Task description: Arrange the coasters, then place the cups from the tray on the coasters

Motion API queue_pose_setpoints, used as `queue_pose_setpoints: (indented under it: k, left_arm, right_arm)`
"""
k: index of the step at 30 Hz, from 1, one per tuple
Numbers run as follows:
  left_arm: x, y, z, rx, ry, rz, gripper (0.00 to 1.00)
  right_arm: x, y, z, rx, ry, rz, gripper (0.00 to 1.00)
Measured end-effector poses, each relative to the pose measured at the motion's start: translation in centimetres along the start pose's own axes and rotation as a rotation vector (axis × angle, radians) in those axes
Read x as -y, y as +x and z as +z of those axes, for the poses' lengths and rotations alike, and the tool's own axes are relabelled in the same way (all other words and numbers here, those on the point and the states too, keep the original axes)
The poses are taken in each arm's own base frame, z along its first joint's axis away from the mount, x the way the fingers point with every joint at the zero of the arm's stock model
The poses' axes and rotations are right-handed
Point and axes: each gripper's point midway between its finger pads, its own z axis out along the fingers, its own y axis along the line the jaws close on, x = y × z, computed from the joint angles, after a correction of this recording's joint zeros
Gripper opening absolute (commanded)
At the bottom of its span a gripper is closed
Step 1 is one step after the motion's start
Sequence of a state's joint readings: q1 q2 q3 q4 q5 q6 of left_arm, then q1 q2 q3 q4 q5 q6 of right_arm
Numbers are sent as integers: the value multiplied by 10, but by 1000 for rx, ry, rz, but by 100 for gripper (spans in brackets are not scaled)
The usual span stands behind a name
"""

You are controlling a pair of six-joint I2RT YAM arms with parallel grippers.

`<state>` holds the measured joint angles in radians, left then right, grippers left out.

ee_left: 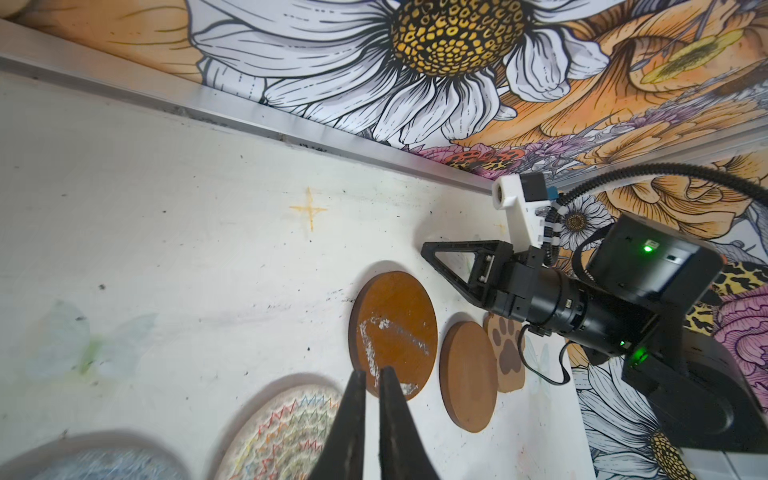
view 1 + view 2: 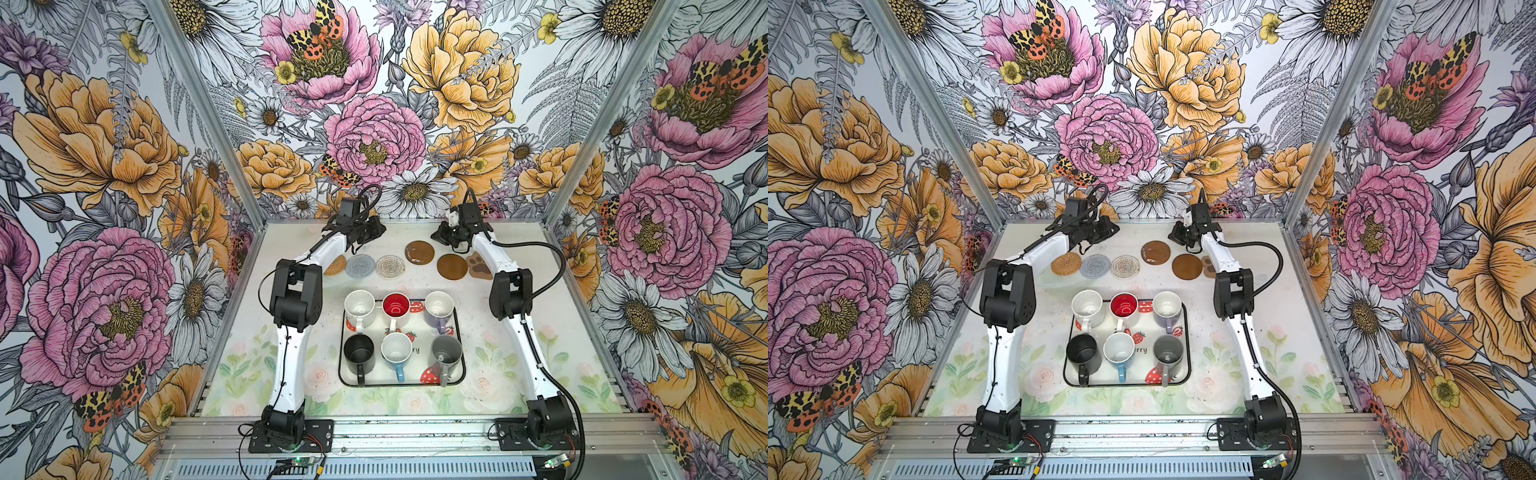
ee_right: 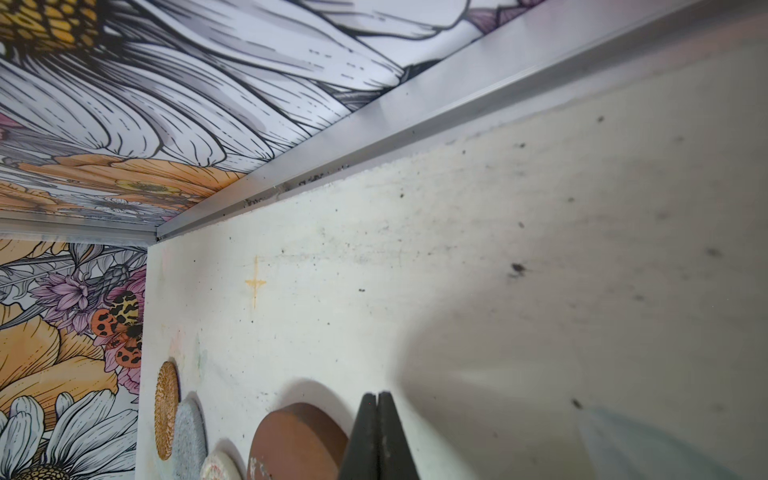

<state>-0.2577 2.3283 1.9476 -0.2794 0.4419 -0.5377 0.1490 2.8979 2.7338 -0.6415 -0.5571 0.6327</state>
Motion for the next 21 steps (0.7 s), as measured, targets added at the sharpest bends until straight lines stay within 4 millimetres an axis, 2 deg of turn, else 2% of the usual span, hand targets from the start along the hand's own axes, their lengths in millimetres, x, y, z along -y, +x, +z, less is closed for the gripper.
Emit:
queue_pose_setpoints:
  k: [6,12,15,21]
  left_arm:
    - [-14,19,46,-30,39,-48,12]
    - [-28,36,76,-51,76,-123,12]
    - [-25,31,83,-37,93,-136,13]
    - [-1,5,90,22,164,-117,14]
  right_arm:
    - [-2,-6,0,19,-31,1,0]
    - [3,0,9,3,-51,19,0]
    - [1,3,11,-9,-74,22,0]
    - [-9,14,19,-37,-106,11,0]
